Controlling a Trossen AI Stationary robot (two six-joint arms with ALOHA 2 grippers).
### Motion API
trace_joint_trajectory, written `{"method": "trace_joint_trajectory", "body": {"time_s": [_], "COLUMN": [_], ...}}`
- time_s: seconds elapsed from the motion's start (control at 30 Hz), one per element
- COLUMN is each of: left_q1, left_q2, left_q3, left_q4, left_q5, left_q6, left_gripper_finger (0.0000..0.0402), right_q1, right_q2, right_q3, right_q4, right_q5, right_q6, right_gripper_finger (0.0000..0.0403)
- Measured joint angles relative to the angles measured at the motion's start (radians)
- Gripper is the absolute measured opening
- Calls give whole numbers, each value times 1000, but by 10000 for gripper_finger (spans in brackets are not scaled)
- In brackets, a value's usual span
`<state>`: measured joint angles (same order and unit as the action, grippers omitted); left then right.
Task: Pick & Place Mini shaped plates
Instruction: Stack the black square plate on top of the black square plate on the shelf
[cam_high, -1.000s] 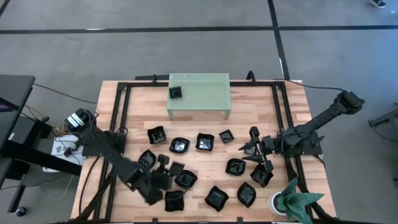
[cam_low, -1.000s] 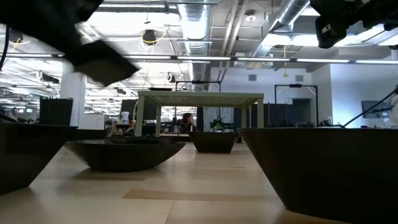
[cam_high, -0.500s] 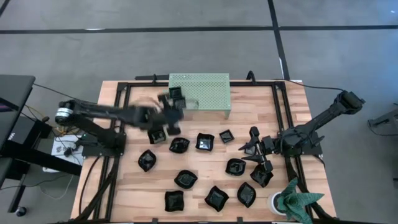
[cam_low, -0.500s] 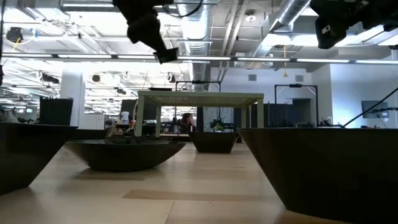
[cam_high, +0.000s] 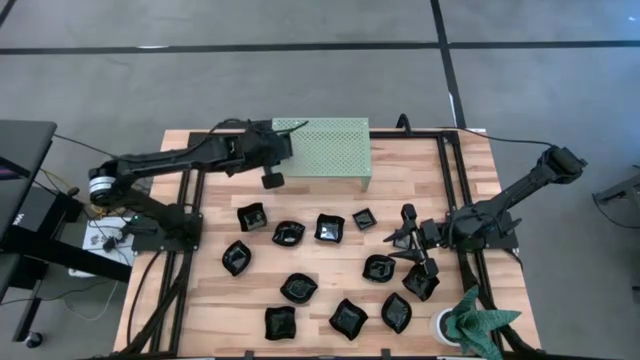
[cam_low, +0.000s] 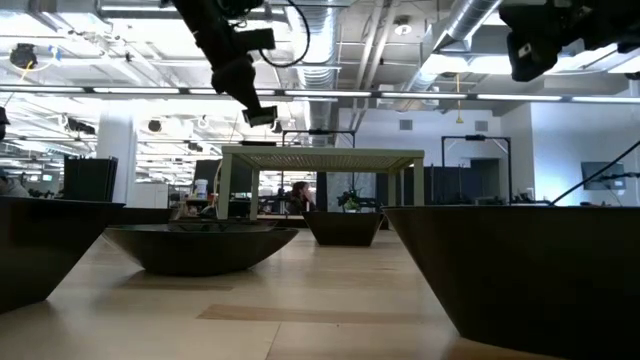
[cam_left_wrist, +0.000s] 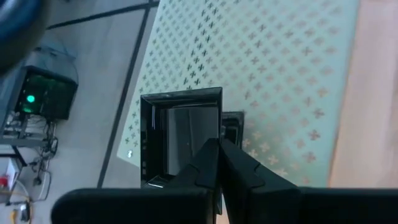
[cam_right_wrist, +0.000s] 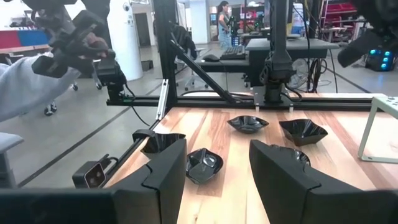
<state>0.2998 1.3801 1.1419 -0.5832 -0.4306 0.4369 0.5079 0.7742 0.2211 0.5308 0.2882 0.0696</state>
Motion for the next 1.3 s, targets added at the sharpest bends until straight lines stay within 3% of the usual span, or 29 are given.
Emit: {"method": "trace_joint_trajectory", "body": {"time_s": [0.53, 0.77, 1.3], "left_q1": [11, 11, 11], "left_q2": [121, 109, 106], "left_q3": [0, -1, -1], "left_q4": [19, 23, 24], "left_q5": [-32, -100, -85], "left_q6": [-3, -3, 2], "left_gripper_finger": [15, 12, 38], "right_q1": [1, 1, 1], "right_q2": [0, 0, 0], "right_q3": [0, 0, 0], "right_q4": [-4, -8, -31], "right_q5": [0, 0, 0], "right_q6": [2, 2, 11], "right_gripper_finger": [171, 171, 171]}}
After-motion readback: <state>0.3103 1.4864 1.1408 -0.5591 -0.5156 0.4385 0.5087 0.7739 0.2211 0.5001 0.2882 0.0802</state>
